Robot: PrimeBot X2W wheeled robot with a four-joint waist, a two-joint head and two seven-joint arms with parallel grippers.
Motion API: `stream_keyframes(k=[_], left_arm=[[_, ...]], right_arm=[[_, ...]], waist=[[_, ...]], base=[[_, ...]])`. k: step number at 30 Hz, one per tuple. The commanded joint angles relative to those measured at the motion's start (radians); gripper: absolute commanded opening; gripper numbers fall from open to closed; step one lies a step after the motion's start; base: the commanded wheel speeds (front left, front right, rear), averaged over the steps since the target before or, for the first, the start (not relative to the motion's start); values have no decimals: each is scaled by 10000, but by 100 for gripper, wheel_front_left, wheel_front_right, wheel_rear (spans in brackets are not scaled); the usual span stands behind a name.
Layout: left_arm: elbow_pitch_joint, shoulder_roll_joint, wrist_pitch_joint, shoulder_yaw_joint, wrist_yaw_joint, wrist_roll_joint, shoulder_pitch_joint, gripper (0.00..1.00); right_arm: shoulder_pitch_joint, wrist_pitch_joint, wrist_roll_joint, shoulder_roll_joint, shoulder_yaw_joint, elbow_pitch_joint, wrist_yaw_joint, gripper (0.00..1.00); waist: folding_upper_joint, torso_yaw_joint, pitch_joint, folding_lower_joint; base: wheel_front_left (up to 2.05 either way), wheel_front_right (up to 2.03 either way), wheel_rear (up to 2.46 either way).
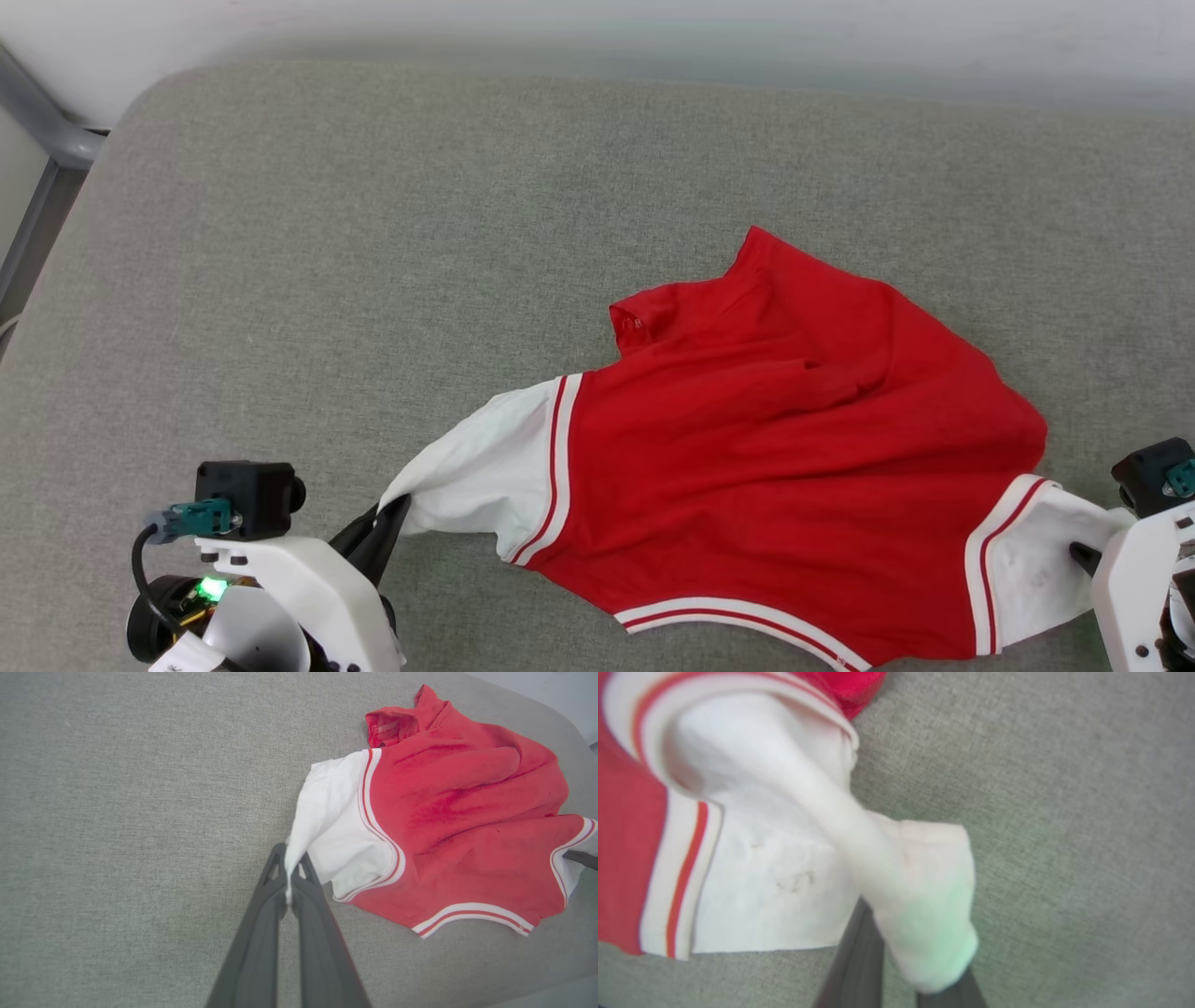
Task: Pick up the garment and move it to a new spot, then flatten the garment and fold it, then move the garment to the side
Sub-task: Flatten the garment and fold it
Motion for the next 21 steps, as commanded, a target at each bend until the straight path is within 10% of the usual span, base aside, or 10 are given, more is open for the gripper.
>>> stream_keyframes(k=[1,21], left_arm=[[58,-9,-24,3,4,0,-35,0],[-1104,915,-192,1134,-54,-426,537,0]], right_arm=[[194,27,102,195,219,457,-7,0],[-617,1021,2091,8,-2643,-2509,-8,0]], waist=[[0,-42,-83,1],[0,-967,-1824,1]], base=[[0,0,0],[0,0,0]])
